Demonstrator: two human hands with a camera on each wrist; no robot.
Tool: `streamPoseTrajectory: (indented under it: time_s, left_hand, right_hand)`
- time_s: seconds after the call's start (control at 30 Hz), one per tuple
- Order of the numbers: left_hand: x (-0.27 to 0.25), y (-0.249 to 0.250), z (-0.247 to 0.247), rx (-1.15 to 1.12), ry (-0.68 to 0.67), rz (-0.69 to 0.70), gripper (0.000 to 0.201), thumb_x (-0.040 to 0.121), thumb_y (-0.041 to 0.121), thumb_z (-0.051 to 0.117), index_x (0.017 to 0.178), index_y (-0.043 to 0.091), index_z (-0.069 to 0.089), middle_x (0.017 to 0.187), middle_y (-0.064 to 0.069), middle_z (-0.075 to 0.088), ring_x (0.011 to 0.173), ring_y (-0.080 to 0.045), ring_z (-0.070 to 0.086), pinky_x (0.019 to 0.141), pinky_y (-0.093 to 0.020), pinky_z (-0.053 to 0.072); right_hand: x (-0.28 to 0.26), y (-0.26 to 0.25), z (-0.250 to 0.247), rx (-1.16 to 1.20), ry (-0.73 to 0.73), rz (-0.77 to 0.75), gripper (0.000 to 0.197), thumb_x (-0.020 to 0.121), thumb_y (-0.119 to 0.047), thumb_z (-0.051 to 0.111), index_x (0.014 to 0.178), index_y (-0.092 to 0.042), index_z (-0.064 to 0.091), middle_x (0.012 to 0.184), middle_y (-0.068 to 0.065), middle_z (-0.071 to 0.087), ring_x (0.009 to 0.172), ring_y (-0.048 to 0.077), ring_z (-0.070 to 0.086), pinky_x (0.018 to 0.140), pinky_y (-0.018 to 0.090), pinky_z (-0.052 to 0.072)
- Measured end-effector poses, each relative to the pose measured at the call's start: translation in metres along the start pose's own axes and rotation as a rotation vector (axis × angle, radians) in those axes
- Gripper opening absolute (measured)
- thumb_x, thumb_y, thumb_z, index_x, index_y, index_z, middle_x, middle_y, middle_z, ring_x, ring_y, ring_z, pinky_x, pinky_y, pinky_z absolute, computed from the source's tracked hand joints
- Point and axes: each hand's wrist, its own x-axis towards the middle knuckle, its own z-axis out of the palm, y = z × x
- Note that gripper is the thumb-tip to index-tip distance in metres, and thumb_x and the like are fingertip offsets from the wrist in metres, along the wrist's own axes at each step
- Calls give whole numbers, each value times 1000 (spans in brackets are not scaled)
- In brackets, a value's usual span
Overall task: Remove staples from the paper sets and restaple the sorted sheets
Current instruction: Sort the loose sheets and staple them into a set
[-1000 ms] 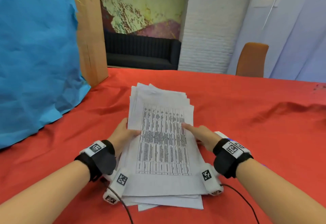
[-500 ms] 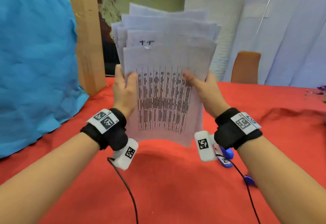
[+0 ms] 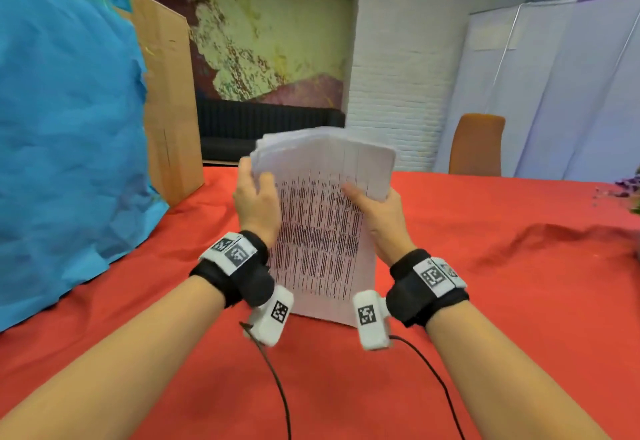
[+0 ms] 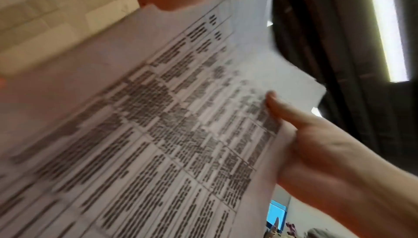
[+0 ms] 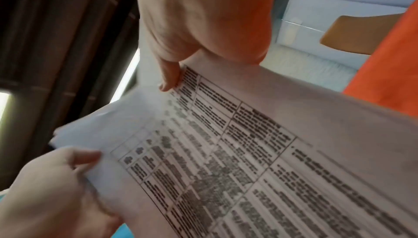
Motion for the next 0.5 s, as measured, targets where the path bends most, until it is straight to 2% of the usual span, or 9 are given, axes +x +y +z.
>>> streamPoseTrajectory:
  time_s: [0.03, 0.1, 0.17, 0.2, 0.27, 0.33, 0.4, 0.43, 0.5]
  left_hand:
    - [4, 10, 3, 34, 8, 31, 29, 77, 22, 36, 101, 18, 51, 77, 13, 53, 64, -8, 47, 68, -27, 39]
    - [17, 26, 5, 65, 51, 89, 15, 80, 19, 39, 94, 17, 45, 70, 13, 47, 60, -7, 43, 63, -25, 37]
    - [27, 27, 2, 78, 71, 99, 5, 88, 11, 41, 93, 11, 40, 71, 12, 42, 60, 1, 43, 58, -12, 34]
    - [26, 20, 1, 71, 67, 47, 3, 90, 8, 40, 92, 10, 39, 72, 10, 40, 63, 0, 41, 57, -10, 33]
    - [12, -6, -5, 46, 28, -144, 5, 91, 13, 38, 87, 12, 40, 73, 7, 40, 73, -14, 41, 65, -21, 34]
    - [-14, -39, -15, 81, -48, -272, 12, 89, 17, 38, 78, 15, 43, 71, 5, 41, 79, -16, 38, 64, -26, 31]
    - [-39, -61, -26, 126, -145, -286, 17, 85, 25, 41, 84, 11, 52, 73, 5, 48, 79, -15, 42, 65, -23, 35]
    - [-46, -64, -29, 145, -184, -265, 23, 84, 28, 44, 91, 9, 56, 78, 3, 55, 80, -15, 46, 68, -25, 38]
    - [-45, -62, -30, 210, -213, -191, 19, 89, 23, 52, 99, 9, 59, 87, -5, 63, 79, -17, 53, 70, -25, 38]
  right_hand:
    - [4, -5, 4, 6, 0, -22, 36, 82, -11, 73, 115, -1, 62, 105, 14, 72, 96, 27, 70, 86, 42, 56]
    - [11, -20, 6, 18, 11, -75, 30, 83, -11, 73, 110, -4, 64, 101, 12, 73, 93, 25, 70, 83, 39, 57]
    - [15, -26, 1, 25, 4, -97, 31, 82, -10, 73, 111, -5, 64, 102, 12, 72, 94, 23, 70, 83, 37, 57]
    - [14, -22, -4, 16, -17, -85, 33, 81, -10, 74, 112, -4, 63, 105, 12, 72, 97, 24, 69, 86, 38, 56]
    - [4, 6, -17, -34, -74, 0, 40, 81, -11, 74, 118, -4, 62, 113, 11, 70, 106, 26, 67, 93, 41, 53]
    - [-18, 48, -28, -86, -82, 170, 41, 79, -9, 75, 118, -5, 62, 114, 10, 70, 106, 25, 67, 97, 45, 51]
    - [-42, 76, -33, -38, -58, 358, 38, 78, -4, 75, 114, -2, 65, 111, 14, 70, 104, 31, 67, 95, 50, 51]
    - [-48, 81, -32, -14, -25, 384, 37, 78, -2, 74, 114, 0, 65, 110, 16, 70, 104, 33, 66, 93, 48, 52]
    - [-49, 74, -29, -56, 30, 322, 37, 78, -6, 76, 112, 0, 66, 107, 13, 71, 101, 29, 68, 88, 40, 56]
